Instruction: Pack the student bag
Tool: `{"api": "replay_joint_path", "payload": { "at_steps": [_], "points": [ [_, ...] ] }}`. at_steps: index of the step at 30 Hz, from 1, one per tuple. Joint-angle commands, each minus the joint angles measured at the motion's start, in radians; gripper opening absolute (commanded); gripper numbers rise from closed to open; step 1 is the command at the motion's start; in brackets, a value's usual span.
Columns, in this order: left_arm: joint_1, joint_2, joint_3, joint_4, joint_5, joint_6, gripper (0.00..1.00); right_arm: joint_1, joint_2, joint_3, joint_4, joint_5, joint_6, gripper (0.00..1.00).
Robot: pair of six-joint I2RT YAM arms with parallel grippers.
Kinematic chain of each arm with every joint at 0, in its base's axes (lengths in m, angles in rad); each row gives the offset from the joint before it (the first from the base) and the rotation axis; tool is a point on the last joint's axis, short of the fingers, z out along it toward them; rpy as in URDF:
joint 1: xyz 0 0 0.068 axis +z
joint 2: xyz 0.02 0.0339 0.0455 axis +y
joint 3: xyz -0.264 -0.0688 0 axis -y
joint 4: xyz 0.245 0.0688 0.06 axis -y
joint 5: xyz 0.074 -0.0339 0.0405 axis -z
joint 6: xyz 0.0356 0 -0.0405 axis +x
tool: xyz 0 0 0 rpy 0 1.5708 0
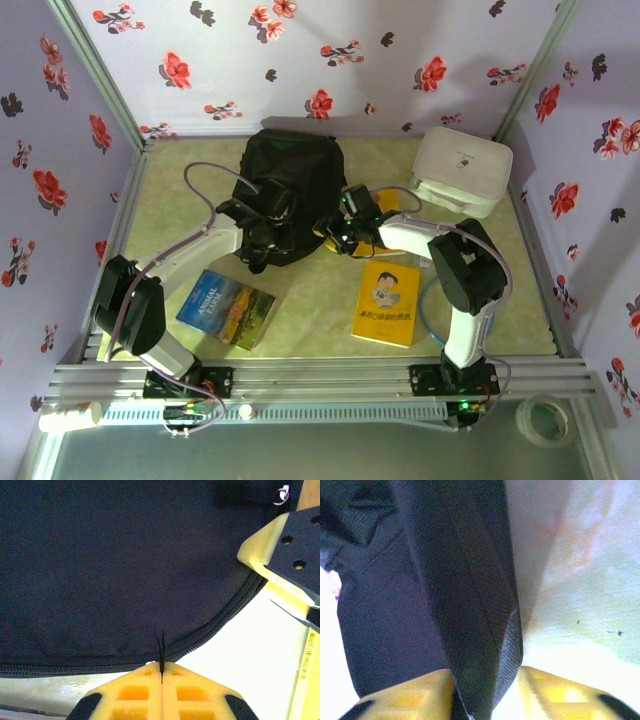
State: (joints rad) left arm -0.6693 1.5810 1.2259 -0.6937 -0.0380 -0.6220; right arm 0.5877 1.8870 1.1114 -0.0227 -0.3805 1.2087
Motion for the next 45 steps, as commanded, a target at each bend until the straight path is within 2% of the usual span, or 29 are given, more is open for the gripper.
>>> {"api": "replay_joint_path", "payload": {
  "at_steps": [1,3,5,10,17,20,24,26,29,33,37,40,44,45],
  "points": [
    [0.011,-0.019,0.005,-0.04,-0.074,-0.019,0.0,0.002,0.018,0.024,-0.019,0.104,-0.008,0.26],
    [0.026,-0.031,-0.007,-0.069,-0.107,-0.014,0.0,-0.006,0.013,0.02,-0.042,0.152,-0.042,0.18],
    [0.041,-0.048,-0.021,-0.094,-0.129,0.002,0.0,-0.019,0.009,0.025,-0.071,0.186,-0.075,0.15],
    [0.086,-0.094,-0.06,-0.136,-0.165,0.03,0.0,-0.06,0.015,0.052,-0.13,0.225,-0.154,0.12],
    [0.119,-0.118,-0.107,-0.102,-0.158,0.058,0.0,-0.096,0.052,0.113,-0.151,0.229,-0.238,0.14],
    [0.119,-0.12,-0.117,-0.047,-0.086,0.076,0.0,-0.098,0.036,0.118,-0.149,0.212,-0.265,0.26],
    [0.103,-0.141,-0.133,0.034,0.021,0.104,0.0,-0.095,-0.061,0.061,-0.128,0.163,-0.23,0.55],
    [0.089,-0.144,-0.135,0.063,0.049,0.112,0.0,-0.09,-0.104,0.019,-0.123,0.14,-0.185,0.63],
    [0.067,-0.141,-0.137,0.092,0.071,0.121,0.0,-0.072,-0.153,-0.055,-0.075,0.096,-0.088,0.7],
    [0.044,-0.141,-0.152,0.129,0.096,0.127,0.0,-0.009,-0.184,-0.121,-0.014,0.085,0.031,0.74],
    [0.021,-0.147,-0.178,0.163,0.12,0.127,0.0,0.056,-0.186,-0.145,0.02,0.104,0.13,0.74],
    [0.014,-0.153,-0.193,0.172,0.124,0.121,0.0,0.098,-0.198,-0.158,-0.01,0.18,0.169,0.72],
    [0.014,-0.172,-0.213,0.168,0.1,0.116,0.0,0.107,-0.2,-0.159,-0.044,0.251,0.172,0.55],
    [0.014,-0.177,-0.218,0.166,0.089,0.114,0.0,0.107,-0.2,-0.155,-0.063,0.271,0.167,0.49]
  ]
}}
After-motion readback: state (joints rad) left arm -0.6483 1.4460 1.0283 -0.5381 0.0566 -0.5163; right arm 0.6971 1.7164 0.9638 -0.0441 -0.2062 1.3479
